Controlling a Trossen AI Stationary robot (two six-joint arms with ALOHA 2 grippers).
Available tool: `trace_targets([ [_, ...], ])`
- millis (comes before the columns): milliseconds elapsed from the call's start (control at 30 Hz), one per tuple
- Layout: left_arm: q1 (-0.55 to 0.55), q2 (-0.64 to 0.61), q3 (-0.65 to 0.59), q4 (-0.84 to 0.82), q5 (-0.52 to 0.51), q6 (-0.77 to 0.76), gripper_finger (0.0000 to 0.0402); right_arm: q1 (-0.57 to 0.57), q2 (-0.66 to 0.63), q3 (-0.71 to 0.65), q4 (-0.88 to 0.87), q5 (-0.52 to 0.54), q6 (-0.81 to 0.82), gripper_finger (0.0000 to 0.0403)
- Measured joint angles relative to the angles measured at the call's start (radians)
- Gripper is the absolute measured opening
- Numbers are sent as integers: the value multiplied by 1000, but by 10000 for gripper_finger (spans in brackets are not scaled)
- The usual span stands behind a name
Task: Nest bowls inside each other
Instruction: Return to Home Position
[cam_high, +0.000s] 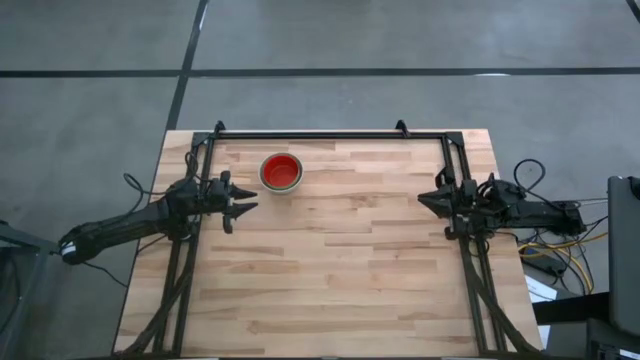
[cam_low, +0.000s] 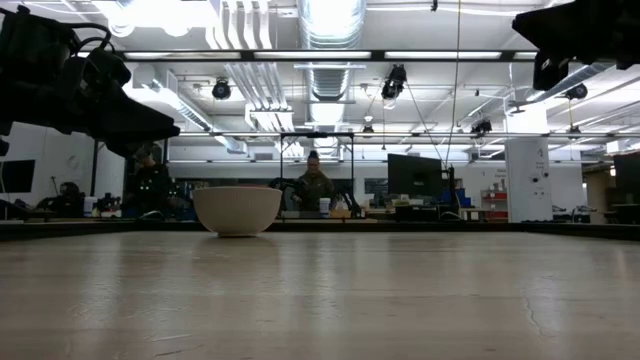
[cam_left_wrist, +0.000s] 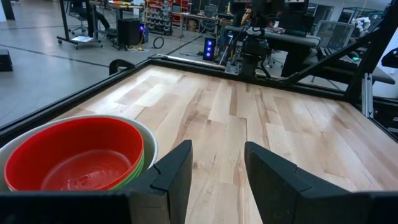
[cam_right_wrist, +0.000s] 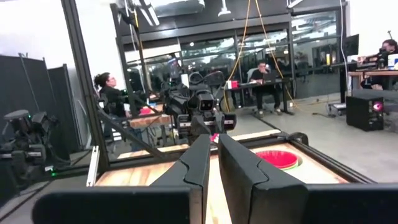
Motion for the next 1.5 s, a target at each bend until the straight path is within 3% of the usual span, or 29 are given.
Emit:
trace_targets([
  [1500,0,1,0,0,0,0,152,0,-28,-159,77,27,61,34],
])
